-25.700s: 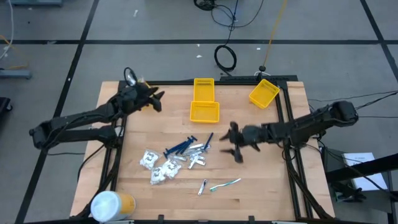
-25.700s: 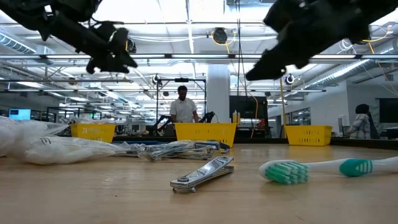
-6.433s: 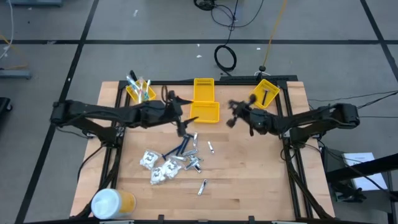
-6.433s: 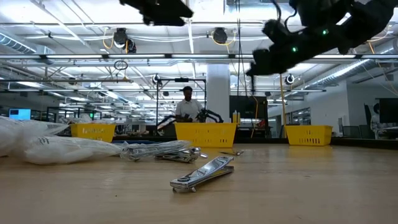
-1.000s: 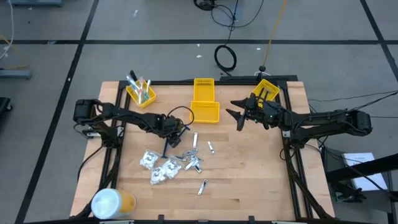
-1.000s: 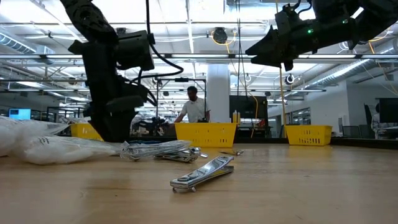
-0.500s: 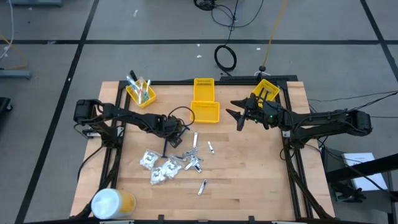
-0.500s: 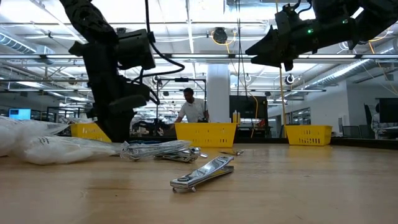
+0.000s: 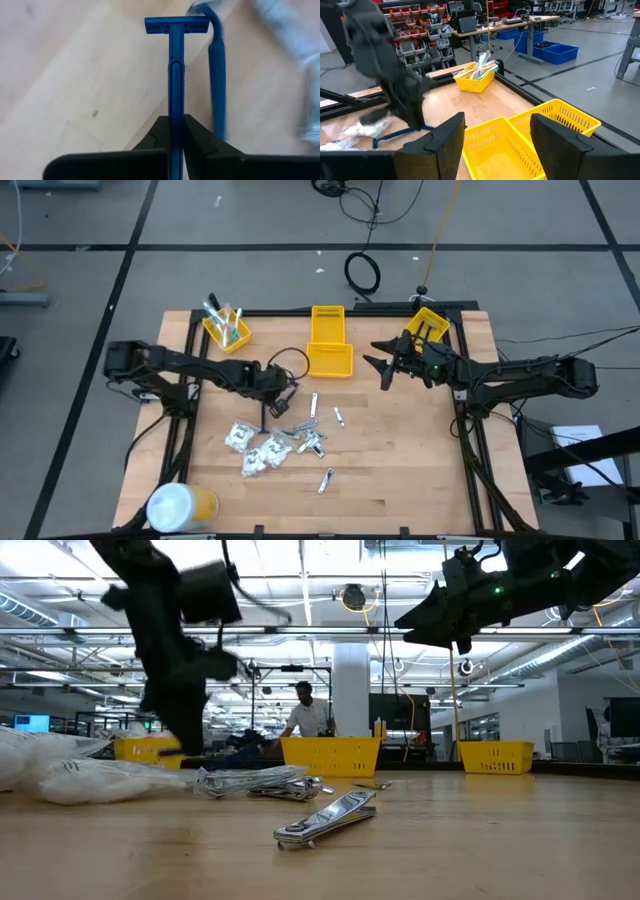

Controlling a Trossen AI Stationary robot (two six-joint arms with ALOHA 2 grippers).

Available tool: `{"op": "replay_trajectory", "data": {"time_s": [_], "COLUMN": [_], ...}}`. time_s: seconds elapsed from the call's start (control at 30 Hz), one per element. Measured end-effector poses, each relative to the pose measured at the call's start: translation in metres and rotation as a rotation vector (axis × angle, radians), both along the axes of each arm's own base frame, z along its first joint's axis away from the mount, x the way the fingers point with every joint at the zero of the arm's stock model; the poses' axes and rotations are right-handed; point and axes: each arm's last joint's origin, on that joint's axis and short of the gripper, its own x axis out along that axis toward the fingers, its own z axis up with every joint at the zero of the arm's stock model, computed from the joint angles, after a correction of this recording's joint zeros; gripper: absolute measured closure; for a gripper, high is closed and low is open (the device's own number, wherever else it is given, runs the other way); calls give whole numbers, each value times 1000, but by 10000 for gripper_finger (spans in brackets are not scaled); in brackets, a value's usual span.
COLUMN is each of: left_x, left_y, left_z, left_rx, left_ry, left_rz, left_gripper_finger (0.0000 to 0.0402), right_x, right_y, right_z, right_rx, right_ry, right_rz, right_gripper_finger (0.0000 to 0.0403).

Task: Pick & Place Travel size toiletries
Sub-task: Put the blue razor into the right yellow bin

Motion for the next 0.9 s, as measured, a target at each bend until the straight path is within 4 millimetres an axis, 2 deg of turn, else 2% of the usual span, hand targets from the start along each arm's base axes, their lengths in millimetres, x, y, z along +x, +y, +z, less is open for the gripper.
{"op": "replay_trajectory", "data": {"time_s": [0.2, 0.3, 0.4, 0.57, 0.7, 0.9], "left_x": [-14, -18, -14, 7, 26, 53], "left_y": [-7, -11, -15, -17, -19, -23], "left_z": [49, 68, 86, 111, 116, 100], "left_rx": [72, 159, 293, 502, 589, 582], "left_ry": [-190, -293, -436, -697, -858, -989], "left_rz": [-20, -75, -142, -294, -436, -540], "left_gripper_finger": [393, 392, 392, 392, 392, 392], "right_x": [0, 0, 0, 7, 17, 31], "right_y": [0, 0, 0, 3, 10, 22], "right_z": [0, 0, 2, 3, 2, 2], "right_rx": [0, 0, -4, -13, -65, -161], "right_ry": [0, 0, -20, -77, -122, -235], "right_rz": [0, 0, 0, 48, 109, 194], "right_gripper_finger": [190, 190, 190, 190, 190, 190]}}
